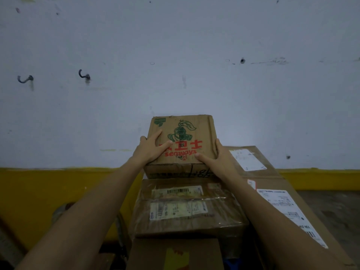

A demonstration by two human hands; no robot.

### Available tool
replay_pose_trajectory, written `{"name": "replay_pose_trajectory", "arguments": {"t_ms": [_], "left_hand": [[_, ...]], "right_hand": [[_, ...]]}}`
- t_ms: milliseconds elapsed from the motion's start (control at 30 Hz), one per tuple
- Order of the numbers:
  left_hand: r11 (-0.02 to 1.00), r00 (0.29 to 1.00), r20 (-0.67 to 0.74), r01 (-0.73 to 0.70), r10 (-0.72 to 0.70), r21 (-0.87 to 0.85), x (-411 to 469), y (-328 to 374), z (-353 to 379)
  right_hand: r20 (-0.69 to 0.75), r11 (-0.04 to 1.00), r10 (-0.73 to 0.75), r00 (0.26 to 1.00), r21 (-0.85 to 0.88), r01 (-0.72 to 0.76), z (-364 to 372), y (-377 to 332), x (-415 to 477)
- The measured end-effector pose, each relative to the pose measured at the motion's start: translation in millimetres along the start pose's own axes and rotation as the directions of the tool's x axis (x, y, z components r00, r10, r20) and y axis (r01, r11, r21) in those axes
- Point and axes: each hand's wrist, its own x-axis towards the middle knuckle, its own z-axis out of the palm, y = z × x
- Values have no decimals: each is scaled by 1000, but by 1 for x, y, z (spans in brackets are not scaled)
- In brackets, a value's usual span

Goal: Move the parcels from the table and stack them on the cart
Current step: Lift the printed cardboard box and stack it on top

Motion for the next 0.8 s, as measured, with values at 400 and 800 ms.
{"name": "replay_pose_trajectory", "arguments": {"t_ms": [400,800], "left_hand": [[996,998,69,2,-8,88,10,0,-5],[990,989,140,28,-47,136,25,-12,8]], "right_hand": [[54,1000,25,998,-19,-24,-6,-2,8],[58,990,89,994,-119,-81,1,11,20]]}}
